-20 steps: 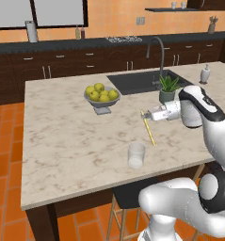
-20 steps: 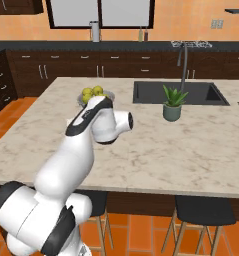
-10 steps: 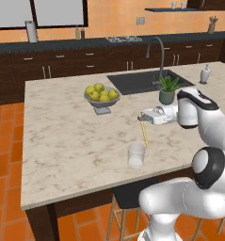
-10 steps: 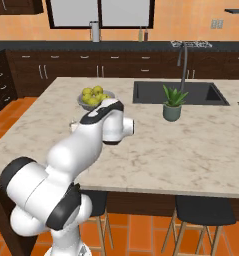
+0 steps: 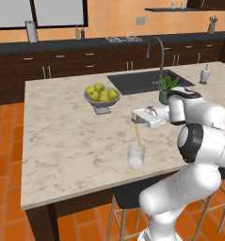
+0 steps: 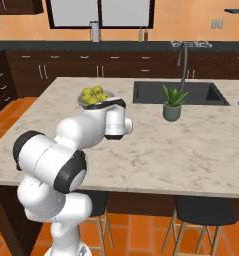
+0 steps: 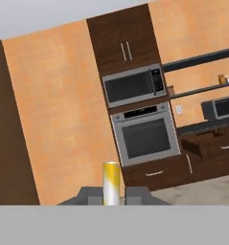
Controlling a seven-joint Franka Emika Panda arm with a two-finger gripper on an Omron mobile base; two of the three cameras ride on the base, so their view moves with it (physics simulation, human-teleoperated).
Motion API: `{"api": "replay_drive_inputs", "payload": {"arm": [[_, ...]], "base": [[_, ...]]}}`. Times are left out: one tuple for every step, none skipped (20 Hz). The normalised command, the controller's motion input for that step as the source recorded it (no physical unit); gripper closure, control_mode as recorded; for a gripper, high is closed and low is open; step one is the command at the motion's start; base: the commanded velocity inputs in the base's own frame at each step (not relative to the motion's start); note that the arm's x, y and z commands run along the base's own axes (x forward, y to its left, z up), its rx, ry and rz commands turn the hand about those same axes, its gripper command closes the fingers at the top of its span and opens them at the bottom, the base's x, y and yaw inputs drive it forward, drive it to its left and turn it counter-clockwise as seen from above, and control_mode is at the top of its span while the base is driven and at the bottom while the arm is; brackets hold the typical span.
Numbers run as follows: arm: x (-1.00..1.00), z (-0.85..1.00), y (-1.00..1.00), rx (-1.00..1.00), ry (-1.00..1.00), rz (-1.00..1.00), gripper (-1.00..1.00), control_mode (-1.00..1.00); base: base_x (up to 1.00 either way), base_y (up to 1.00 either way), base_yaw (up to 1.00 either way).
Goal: Take a straw from the drawer in front and place it inside the glass cup on the dining counter.
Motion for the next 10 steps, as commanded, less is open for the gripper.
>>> {"api": "replay_drive_inputs", "payload": {"arm": [[0.01, -0.24, 0.0, 0.03, -0.13, 0.13, 1.0, -1.0], [0.0, -0.24, 0.0, 0.04, -0.13, 0.12, 1.0, -1.0], [0.01, -0.21, 0.0, 0.05, -0.12, 0.12, 1.0, -1.0], [0.04, -0.16, 0.0, 0.06, -0.12, 0.12, 1.0, -1.0], [0.12, -0.14, 0.0, 0.07, -0.09, 0.13, 1.0, -1.0], [0.19, -0.15, 0.0, 0.09, -0.05, 0.12, 1.0, -1.0], [0.21, -0.17, 0.0, 0.09, -0.05, 0.11, 1.0, -1.0], [0.21, -0.21, 0.0, 0.08, -0.03, 0.11, 1.0, -1.0], [0.2, -0.24, 0.0, 0.07, -0.04, 0.11, 1.0, -1.0], [0.17, -0.26, 0.0, 0.04, -0.06, 0.1, 1.0, -1.0]], "base": [[0.0, 0.0, 0.0], [0.0, 0.0, 0.0], [0.0, 0.0, 0.0], [0.0, 0.0, 0.0], [0.0, 0.0, 0.0], [0.0, 0.0, 0.0], [0.0, 0.0, 0.0], [0.0, 0.0, 0.0], [0.0, 0.0, 0.0], [0.0, 0.0, 0.0]]}}
